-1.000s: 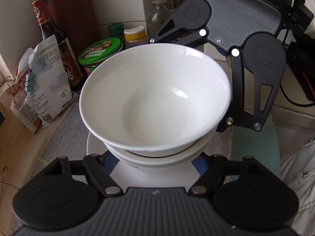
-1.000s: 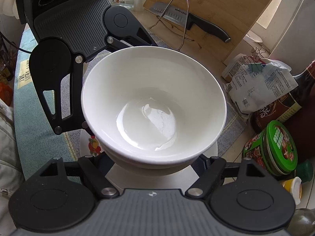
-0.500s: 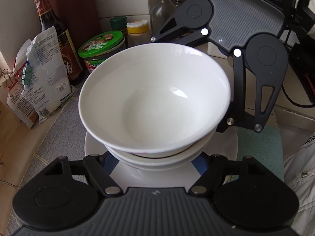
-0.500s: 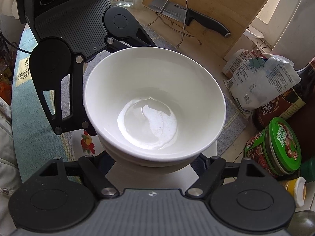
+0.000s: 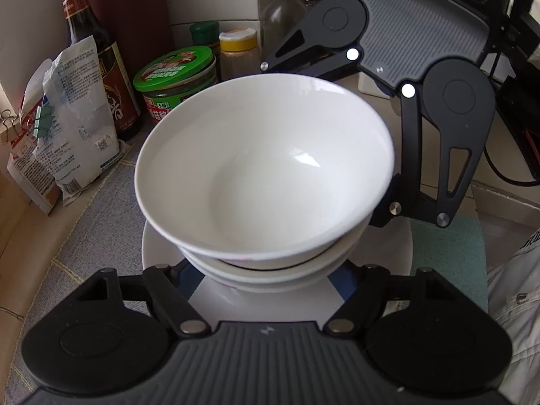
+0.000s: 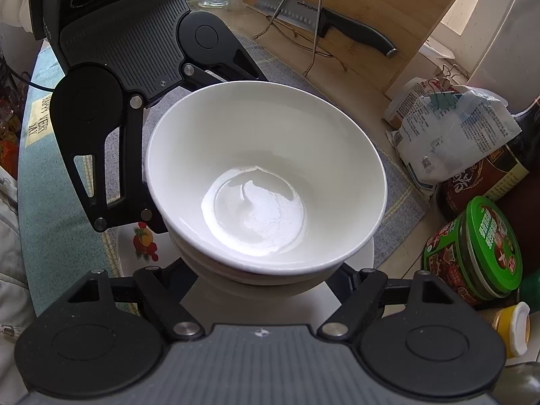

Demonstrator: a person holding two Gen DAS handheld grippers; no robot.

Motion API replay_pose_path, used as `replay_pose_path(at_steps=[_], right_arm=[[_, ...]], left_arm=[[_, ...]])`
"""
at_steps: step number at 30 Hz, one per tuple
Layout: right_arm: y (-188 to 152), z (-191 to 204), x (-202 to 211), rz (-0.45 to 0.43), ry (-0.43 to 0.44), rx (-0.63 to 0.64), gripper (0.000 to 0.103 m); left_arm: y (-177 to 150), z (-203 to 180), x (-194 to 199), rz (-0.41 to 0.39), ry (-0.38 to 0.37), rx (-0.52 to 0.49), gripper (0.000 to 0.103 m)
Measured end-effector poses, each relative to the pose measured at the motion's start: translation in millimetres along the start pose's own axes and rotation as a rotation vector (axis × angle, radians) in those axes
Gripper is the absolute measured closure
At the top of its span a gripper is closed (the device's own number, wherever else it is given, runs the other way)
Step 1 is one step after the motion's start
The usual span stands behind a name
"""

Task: Organize plates and bowls
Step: 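Carry the bowl stack with both tools over the white plate stack, then lower the bowl stack onto the plates and open both tools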

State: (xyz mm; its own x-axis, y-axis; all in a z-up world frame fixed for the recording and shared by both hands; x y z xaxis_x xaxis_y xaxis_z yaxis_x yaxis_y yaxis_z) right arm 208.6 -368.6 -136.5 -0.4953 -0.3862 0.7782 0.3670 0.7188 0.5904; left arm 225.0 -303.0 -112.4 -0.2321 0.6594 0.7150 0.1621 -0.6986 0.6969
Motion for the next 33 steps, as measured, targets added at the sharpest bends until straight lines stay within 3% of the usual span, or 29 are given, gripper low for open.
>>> replay_pose_path(at_steps=[6,11,13,18,23,28,33], right_arm=[[-0.9,-1.0,0.1,-0.006,-0.002,-0.012,0.018],[0.6,-3.0,1.5,-0.024,0.007,-0.04,0.012],[0.9,-0.2,2.7,-0.035,-0.011,-0.026,0.0],[1.5,1.9,7.7,-0.052,-0.034,-0.059,0.0],[-1.8,9.7,15.7,-0.038,-0.104,-0.131,0.0],[2.4,29.1,27.8,-0.012,-0.205,-0.311,0.0],[11.0,57.4,37.9,0.048,-0.389,-0.497,0.0]], left_arm=[[-2.1,1.4,1.7,-0.022,0.016,0.009,0.024],[-2.6,-1.4,8.2,-0.051,0.049,-0.005,0.015],[-5.1,-1.8,11.9,-0.052,0.058,0.011,0.013],[-13.4,-6.0,31.2,-0.094,0.12,0.038,0.005],[-22.5,-11.0,54.6,-0.174,0.217,0.087,0.003],[-34.0,-18.6,79.2,-0.263,0.252,0.171,0.002],[-48.3,-25.7,117.6,-0.301,0.353,0.233,0.002]])
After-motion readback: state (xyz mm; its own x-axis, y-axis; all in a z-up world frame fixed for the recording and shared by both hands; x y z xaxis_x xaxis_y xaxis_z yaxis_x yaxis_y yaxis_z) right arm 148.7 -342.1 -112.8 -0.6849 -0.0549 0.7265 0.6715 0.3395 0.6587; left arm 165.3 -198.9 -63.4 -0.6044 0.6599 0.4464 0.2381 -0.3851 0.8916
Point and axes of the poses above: each gripper's, at about its wrist camera, not at the fingertips, and x roughly against the way its jaws point, z to its left, y to its top, the point moved 7 cm from there along -x, roughly the way its jaws point, and after that the axes turned 6 degrees about -z, right-handed, at the moved point
